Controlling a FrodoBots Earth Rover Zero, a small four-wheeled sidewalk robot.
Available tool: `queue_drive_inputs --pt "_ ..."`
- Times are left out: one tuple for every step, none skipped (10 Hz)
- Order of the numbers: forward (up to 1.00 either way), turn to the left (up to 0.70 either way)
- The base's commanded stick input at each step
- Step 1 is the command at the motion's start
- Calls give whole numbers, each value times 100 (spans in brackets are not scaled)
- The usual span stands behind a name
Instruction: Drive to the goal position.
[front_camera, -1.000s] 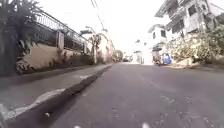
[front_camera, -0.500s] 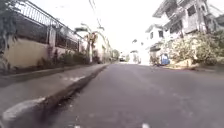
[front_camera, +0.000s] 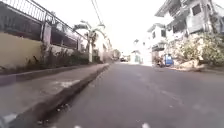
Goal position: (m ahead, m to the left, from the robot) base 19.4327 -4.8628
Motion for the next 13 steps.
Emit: queue_drive_inputs --pt "100 -2" --pt "100 -8" --pt "100 -29" --pt "100 -40" --pt "100 -40" --pt "100 -20" --pt "100 0" --pt "100 0" --pt "100 0" --pt "100 0" --pt "100 0" --pt "100 0" --pt "100 0"
